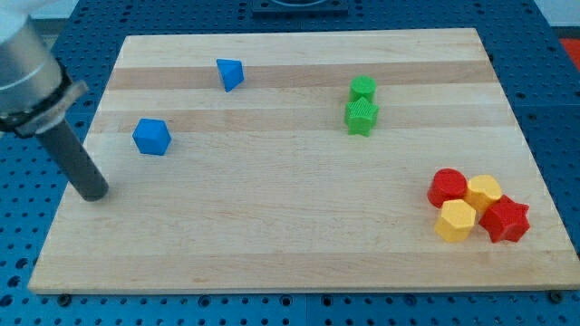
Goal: Move the blue cube slightly right and up
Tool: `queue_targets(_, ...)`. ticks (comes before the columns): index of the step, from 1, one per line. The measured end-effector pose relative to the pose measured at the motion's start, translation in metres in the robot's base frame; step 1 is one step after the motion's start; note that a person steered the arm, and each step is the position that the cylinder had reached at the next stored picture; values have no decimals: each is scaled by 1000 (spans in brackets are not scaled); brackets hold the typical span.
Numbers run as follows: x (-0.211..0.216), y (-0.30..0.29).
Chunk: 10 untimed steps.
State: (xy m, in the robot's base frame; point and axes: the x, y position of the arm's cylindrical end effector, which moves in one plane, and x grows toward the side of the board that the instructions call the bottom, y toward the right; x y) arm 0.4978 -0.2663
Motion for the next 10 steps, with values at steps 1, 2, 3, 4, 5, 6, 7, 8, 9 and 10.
queue_targets(1, -33, -1)
queue_targets(2, -56, 1)
queue_targets(3, -68, 7)
queue_targets(4, -74, 27)
queue_targets(5, -74, 54)
queue_targets(6, -74, 69)
queue_targets(7, -74, 90)
queue_targets(8, -74, 111)
queue_targets(9, -74, 133)
queue_targets(10, -81, 146)
